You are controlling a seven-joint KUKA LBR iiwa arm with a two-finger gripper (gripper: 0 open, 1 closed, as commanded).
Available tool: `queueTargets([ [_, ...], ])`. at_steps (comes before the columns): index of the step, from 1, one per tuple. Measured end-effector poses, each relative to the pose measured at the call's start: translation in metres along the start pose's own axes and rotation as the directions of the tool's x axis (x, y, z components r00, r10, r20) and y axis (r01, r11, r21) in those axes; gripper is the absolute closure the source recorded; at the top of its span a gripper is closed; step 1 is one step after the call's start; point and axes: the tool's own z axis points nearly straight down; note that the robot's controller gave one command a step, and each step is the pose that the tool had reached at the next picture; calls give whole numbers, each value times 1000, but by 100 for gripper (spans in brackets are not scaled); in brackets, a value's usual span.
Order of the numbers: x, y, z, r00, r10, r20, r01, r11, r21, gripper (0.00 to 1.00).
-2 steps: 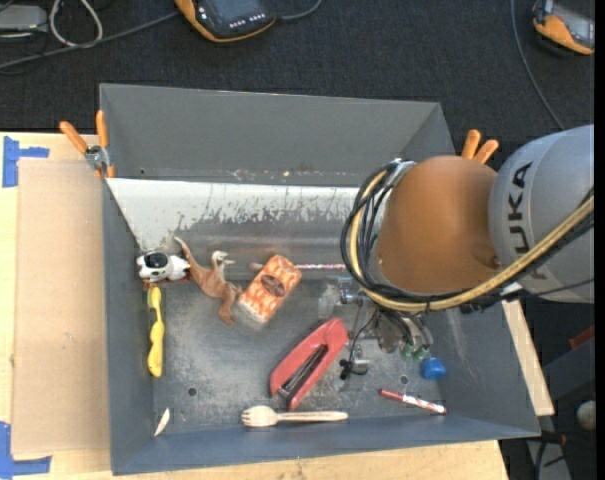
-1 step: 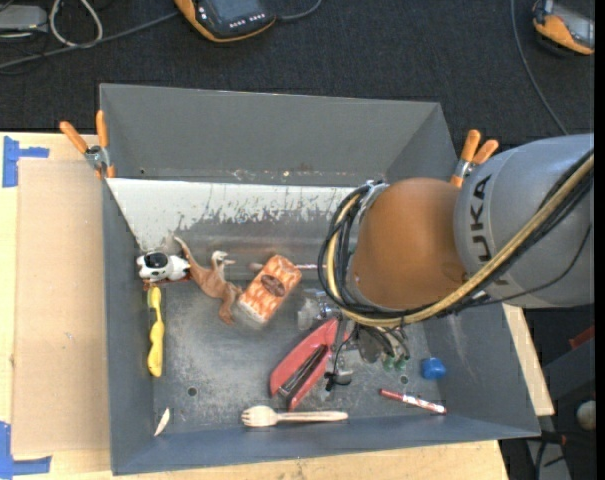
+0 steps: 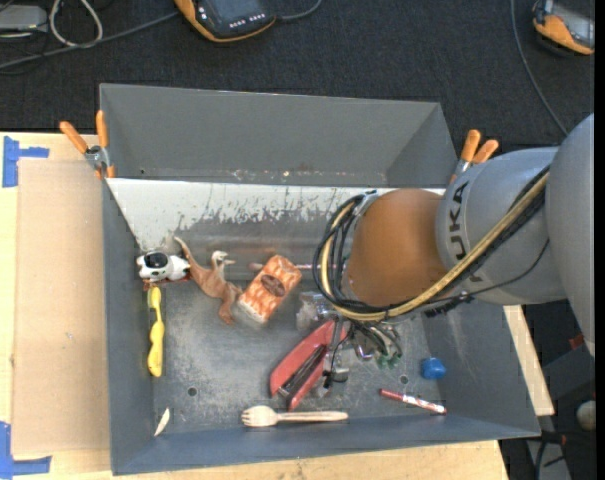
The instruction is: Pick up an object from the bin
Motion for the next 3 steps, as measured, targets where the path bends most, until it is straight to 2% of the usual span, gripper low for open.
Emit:
queueTargets([
  [1,-9,-4,-4,997,-79,0,79,997,-2,100],
  [2,-9,-4,-4,997,-78,0,78,997,-3,100],
  [3,-10,-7,-72,996,-87,-6,87,996,-3,100],
])
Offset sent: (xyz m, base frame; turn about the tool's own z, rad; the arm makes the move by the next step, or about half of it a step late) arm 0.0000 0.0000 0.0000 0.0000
